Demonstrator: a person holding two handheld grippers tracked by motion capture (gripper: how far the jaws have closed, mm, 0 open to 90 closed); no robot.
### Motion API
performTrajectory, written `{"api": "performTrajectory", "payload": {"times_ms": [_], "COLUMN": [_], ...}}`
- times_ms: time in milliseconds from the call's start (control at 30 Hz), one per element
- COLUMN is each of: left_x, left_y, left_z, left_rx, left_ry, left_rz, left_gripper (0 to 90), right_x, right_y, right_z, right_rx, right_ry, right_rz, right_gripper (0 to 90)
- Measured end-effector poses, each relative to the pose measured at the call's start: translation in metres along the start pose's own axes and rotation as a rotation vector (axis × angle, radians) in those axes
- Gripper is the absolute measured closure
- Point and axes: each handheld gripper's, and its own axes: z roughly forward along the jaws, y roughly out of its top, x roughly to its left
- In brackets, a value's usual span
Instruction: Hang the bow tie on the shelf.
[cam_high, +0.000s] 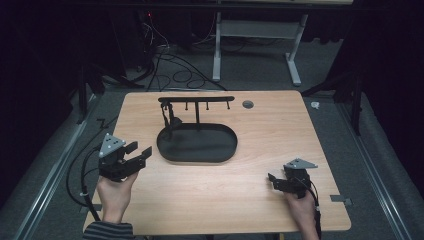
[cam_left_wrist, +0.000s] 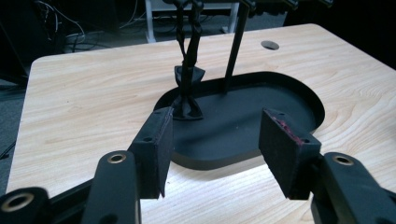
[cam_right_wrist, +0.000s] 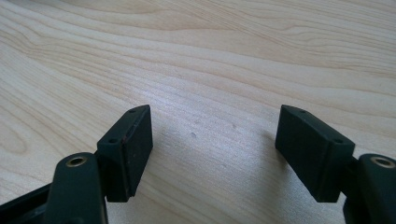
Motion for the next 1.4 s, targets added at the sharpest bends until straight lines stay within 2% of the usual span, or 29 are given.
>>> {"api": "performTrajectory", "payload": {"times_ms": [367, 633, 800, 1400], "left_x": [-0.003, -0.003, -0.003, -0.011], "left_y": [-0.01, -0.018, -0.023, -0.039], "left_z": [0.004, 0.004, 0.004, 0.013], "left_rx": [0.023, 0.028, 0.031, 0.046], "left_ry": [0.002, -0.003, -0.022, -0.068], "left_rz": [-0.002, -0.019, -0.041, -0.076], "left_gripper": [45.2, 45.0, 44.4, 43.3], "right_x": [0.0, 0.0, 0.0, 0.0], "right_y": [0.0, 0.0, 0.0, 0.0], "right_z": [0.0, 0.0, 0.0, 0.0], "right_rx": [-0.001, 0.0, 0.0, 0.001], "right_ry": [0.0, 0.0, 0.0, 0.0], "right_rz": [-0.002, -0.002, 0.0, 0.0], "right_gripper": [28.8, 28.8, 28.8, 28.8]}}
